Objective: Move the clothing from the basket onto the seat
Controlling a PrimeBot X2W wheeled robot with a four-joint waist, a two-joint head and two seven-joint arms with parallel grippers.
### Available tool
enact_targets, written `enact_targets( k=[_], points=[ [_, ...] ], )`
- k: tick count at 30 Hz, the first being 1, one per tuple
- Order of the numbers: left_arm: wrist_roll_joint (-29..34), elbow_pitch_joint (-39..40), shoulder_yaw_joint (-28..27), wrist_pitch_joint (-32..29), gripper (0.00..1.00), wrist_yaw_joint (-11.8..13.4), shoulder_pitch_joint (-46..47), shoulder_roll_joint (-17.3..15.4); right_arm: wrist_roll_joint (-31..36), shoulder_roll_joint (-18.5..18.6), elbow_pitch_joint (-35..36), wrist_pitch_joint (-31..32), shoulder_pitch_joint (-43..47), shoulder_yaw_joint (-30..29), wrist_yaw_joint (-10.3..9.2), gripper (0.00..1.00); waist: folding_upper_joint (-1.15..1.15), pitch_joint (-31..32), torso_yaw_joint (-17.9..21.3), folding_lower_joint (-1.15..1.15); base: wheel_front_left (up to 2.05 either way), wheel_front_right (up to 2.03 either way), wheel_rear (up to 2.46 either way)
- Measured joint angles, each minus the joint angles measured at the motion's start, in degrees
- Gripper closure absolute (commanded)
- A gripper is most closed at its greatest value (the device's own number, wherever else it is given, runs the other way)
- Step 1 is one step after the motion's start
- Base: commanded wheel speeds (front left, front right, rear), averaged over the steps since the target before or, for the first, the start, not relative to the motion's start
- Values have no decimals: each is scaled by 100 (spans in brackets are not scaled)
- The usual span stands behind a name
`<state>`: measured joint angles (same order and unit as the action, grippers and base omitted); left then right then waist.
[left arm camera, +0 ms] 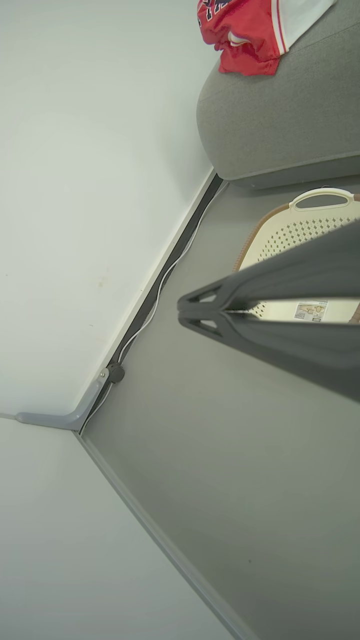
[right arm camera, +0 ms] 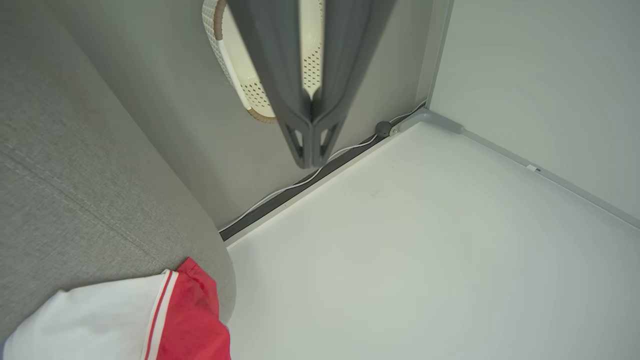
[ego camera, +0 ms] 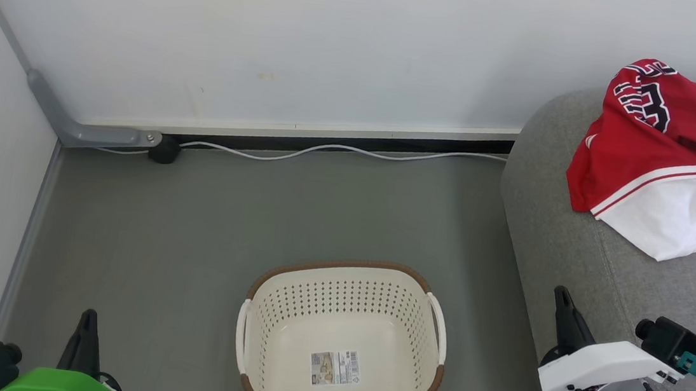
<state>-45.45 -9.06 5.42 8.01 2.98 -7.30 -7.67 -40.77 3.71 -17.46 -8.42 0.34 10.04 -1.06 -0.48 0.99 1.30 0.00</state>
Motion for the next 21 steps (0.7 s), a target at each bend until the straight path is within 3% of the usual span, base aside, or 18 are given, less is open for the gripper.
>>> enact_targets(
  k=[21],
  points=[
    [-1405, -189, -272, -425, 100, -302, 271, 154, -1560, -14, 30, 423, -106, -494, 232, 100, 0, -35, -39, 0, 0, 0, 0]
  ],
)
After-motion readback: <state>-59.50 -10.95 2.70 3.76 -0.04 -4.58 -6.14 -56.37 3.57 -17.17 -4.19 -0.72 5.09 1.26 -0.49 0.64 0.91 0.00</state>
